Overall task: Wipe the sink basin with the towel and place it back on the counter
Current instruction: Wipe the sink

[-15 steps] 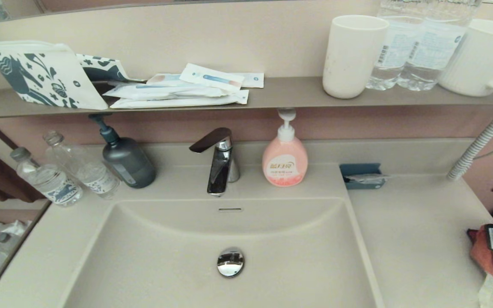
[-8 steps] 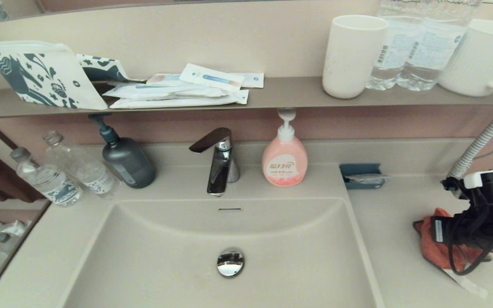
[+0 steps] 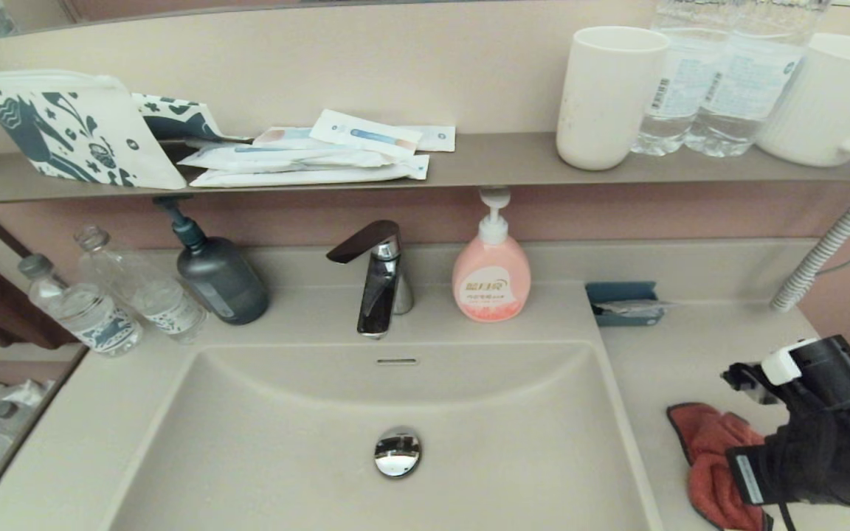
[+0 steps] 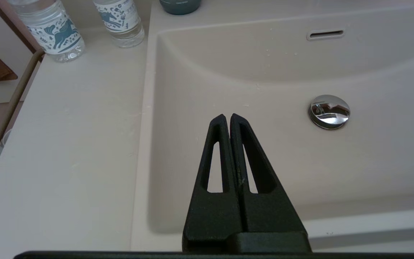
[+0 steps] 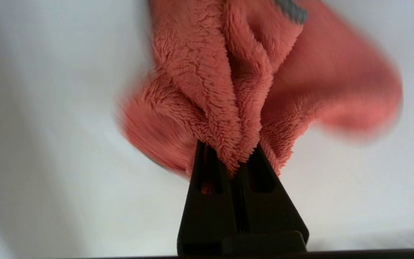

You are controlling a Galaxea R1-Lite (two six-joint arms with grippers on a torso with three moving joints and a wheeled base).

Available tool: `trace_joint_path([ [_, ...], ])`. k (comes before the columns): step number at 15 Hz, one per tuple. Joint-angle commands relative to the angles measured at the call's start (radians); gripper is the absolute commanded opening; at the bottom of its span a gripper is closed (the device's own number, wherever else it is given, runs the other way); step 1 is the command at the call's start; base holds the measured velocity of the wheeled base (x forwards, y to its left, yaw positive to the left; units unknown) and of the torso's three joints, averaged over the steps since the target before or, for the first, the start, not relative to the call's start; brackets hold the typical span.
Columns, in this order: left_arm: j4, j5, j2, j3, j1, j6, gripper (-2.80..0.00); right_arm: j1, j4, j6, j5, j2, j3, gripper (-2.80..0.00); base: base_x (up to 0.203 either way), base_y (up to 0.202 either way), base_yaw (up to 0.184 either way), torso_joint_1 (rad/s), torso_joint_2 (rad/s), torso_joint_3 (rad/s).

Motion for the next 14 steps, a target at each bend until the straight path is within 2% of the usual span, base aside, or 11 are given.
trace_joint_path([
  [1, 0.000, -0.001, 0.001, 0.000, 0.001, 0.000, -2.80, -0.043, 0.105, -0.082, -0.020, -0.058, 0.021, -2.80, 0.000, 0.000, 0.000, 0.000, 0.00, 0.000],
  [2, 0.000, 0.000, 0.001, 0.000, 0.001, 0.001, -2.80, -0.081, 0.142, -0.129, -0.035, -0.067, 0.025, -2.80, 0.000, 0.000, 0.000, 0.000, 0.00, 0.000],
  [5, 0.000, 0.000, 0.001, 0.000, 0.000, 0.000, -2.80, -0.286, 0.163, -0.286, -0.056, -0.073, 0.018, -2.80, 0.000, 0.000, 0.000, 0.000, 0.00, 0.000],
  [8, 0.000, 0.000, 0.001, 0.000, 0.001, 0.000, -2.80, -0.431, 0.139, -0.370, -0.060, -0.047, -0.046, -2.80, 0.000, 0.000, 0.000, 0.000, 0.00, 0.000],
  [10, 0.000, 0.000, 0.001, 0.000, 0.000, 0.000, -2.80, -0.458, 0.134, -0.394, -0.059, -0.027, -0.111, -2.80, 0.000, 0.000, 0.000, 0.000, 0.00, 0.000],
  [12, 0.000, -0.001, 0.001, 0.000, 0.001, 0.000, -2.80, -0.432, 0.129, -0.373, -0.047, -0.011, -0.148, -2.80, 0.000, 0.000, 0.000, 0.000, 0.00, 0.000],
  [14, 0.000, 0.000, 0.001, 0.000, 0.001, 0.001, -2.80, -0.351, 0.065, -0.240, -0.026, 0.015, -0.160, -2.80, 0.000, 0.000, 0.000, 0.000, 0.00, 0.000],
])
